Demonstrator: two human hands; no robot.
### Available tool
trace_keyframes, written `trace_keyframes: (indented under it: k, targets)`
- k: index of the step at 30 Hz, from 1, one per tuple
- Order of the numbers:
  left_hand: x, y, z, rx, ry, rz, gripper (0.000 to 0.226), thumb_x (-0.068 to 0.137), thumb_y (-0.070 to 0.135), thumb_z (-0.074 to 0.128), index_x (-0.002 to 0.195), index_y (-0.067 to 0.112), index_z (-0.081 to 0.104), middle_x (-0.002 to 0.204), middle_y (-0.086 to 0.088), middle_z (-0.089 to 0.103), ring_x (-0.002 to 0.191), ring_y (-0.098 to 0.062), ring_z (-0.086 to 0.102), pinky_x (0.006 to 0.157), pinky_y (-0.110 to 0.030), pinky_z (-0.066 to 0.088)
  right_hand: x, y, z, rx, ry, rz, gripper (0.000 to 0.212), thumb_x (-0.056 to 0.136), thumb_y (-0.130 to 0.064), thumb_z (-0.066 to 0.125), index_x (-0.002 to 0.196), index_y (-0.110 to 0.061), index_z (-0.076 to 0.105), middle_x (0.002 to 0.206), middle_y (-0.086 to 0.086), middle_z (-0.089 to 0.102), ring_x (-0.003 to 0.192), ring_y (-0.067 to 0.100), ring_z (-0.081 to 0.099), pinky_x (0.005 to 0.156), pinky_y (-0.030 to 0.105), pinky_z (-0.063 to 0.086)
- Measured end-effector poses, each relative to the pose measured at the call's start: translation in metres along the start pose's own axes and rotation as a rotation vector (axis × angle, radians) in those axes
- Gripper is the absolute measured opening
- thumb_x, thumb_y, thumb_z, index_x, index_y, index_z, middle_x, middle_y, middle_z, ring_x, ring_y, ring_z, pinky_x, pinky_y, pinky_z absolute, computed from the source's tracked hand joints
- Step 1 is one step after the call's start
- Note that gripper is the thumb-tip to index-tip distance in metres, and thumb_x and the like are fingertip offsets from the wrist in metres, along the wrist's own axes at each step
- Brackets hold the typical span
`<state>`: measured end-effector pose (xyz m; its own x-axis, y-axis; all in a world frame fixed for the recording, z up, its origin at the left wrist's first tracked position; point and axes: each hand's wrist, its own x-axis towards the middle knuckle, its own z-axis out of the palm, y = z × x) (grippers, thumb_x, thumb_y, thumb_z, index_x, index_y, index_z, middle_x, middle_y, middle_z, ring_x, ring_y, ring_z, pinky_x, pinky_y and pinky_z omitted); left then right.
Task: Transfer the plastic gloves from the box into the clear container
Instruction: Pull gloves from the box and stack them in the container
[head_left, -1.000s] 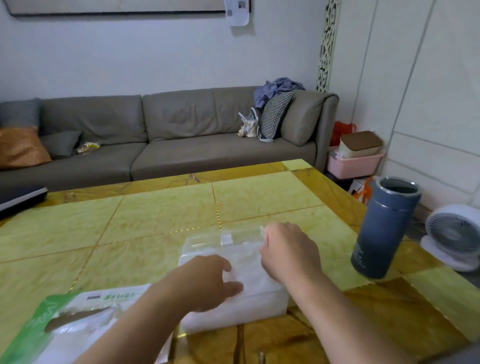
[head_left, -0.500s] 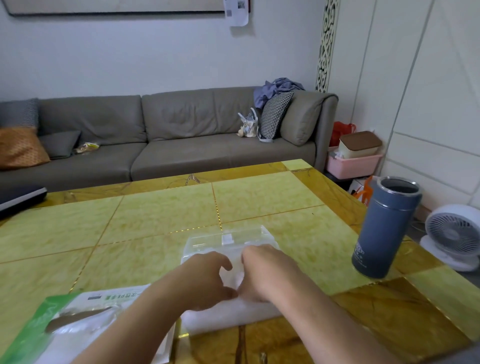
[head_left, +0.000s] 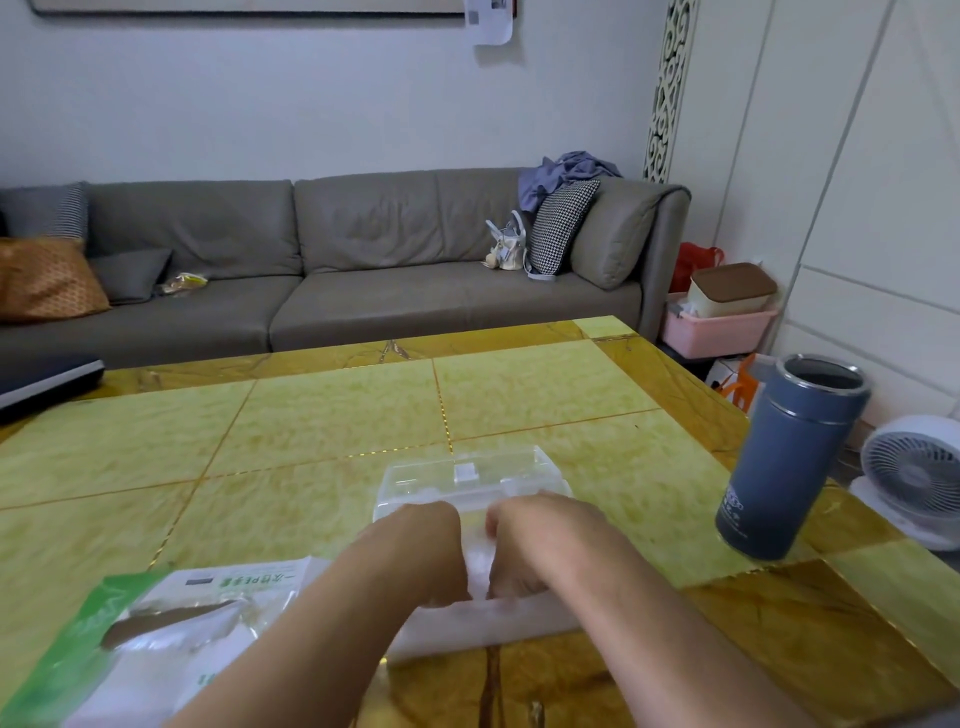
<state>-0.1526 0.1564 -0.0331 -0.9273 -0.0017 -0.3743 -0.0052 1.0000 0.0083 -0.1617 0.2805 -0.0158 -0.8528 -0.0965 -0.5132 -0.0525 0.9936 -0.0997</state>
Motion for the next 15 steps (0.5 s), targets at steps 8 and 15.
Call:
trace_keyframes:
  k: [8,15]
  targets:
    - [0.009,0.007,0.007,-0.025,-0.034,0.032,0.028,0.094,0.021,0.066,0.079,0.017,0.043,0.073,0.003,0.048,0.085,-0.022,0.059,0.068,-0.028,0.043,0.01,0.0,0.004,0.059,-0.042,0.001,0.07,0.089,-0.027,0.079,0.151,-0.027,0.045,0.148,0.013,0.047,0.12,0.032,0.063,0.102,0.042,0.054]
    - [-0.004,-0.01,-0.01,-0.093,-0.157,0.054,0.047,0.096,0.019,0.053,0.143,0.02,0.048,0.132,-0.005,0.062,0.111,-0.023,0.063,0.09,-0.031,0.052,0.006,0.004,0.009,0.125,-0.011,0.0,0.052,0.092,-0.024,0.071,0.143,-0.024,0.058,0.139,0.007,0.059,0.111,0.028,0.068,0.096,0.041,0.058]
